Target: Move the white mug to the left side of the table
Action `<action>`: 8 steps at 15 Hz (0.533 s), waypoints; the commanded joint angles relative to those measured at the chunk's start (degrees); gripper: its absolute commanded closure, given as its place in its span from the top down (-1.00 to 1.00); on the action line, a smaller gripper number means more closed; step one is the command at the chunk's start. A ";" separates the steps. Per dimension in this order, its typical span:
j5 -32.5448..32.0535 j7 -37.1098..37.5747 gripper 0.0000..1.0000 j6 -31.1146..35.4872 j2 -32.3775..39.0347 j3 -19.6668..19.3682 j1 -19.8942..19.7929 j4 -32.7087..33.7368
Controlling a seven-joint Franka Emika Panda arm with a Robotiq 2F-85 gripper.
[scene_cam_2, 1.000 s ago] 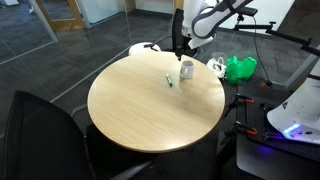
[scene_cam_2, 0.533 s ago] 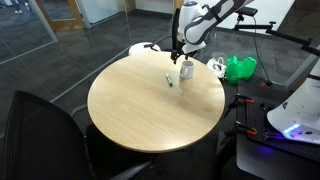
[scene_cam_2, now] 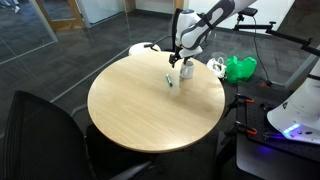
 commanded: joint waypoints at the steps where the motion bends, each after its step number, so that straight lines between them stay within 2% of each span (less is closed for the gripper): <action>1: 1.92 -0.80 1.00 -0.06 1.68 -1.34 0.44 1.26; 6: 1.96 -0.70 1.00 -0.23 3.05 -2.37 0.41 1.44; 7: 1.84 -0.73 0.64 -0.20 3.20 -2.50 0.52 1.48; 8: 1.75 -0.69 0.47 -0.04 3.33 -2.61 0.62 1.51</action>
